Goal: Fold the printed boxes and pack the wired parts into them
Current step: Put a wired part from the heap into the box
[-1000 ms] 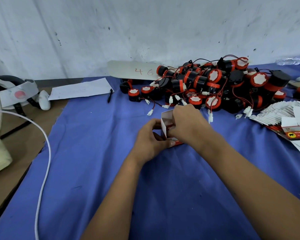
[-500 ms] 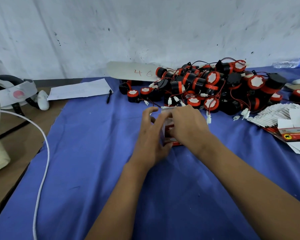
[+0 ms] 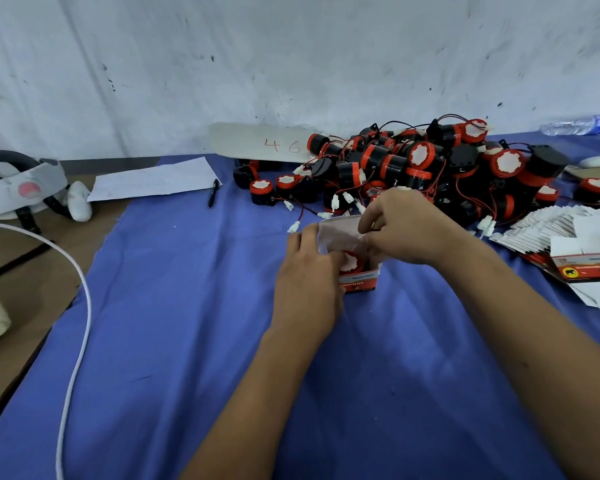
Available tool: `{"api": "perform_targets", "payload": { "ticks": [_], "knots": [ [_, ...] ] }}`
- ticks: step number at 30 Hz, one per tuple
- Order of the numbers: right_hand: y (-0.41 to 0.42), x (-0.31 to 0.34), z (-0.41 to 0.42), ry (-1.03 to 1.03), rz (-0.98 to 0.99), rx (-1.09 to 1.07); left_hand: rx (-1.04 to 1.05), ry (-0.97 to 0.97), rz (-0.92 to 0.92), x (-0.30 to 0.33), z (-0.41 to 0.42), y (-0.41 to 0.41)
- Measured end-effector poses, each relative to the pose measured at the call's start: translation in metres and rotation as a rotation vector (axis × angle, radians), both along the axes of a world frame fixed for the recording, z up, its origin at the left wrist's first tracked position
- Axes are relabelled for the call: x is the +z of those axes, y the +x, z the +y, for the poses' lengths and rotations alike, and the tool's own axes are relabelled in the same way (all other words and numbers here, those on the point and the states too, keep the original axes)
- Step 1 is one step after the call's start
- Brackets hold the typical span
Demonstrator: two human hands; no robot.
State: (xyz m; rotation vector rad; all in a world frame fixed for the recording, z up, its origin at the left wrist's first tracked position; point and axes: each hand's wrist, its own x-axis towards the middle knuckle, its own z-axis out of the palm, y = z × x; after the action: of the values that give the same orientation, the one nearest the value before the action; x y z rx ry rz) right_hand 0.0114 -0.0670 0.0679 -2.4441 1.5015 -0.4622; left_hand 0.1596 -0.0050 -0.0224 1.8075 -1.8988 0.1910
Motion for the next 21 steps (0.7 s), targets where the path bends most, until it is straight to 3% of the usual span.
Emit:
{"api": "perform_targets", "payload": {
  "ticks": [3, 7, 11, 15, 21],
  "knots": [
    [-0.002, -0.006, 0.003, -0.064, -0.194, -0.065, -0.02, 0.011, 0.068, -0.001, 0.001, 0.001],
    [0.0, -0.01, 0.003, -0.157, -0.219, -0.098, -0.04, 0.038, 0.136, -0.004, 0.0, 0.003],
    [0.003, -0.004, 0.003, -0.168, -0.022, 0.006, -0.042, 0.053, 0.178, -0.006, -0.002, 0.002],
    [0.011, 0.004, 0.004, -0.021, 0.252, 0.168, -0.05, 0.048, 0.24, -0.009, -0.005, 0.003],
    [0.027, -0.017, 0.008, -0.214, 0.297, 0.094, -0.086, 0.042, 0.355, -0.013, -0.009, 0.005]
  ]
}}
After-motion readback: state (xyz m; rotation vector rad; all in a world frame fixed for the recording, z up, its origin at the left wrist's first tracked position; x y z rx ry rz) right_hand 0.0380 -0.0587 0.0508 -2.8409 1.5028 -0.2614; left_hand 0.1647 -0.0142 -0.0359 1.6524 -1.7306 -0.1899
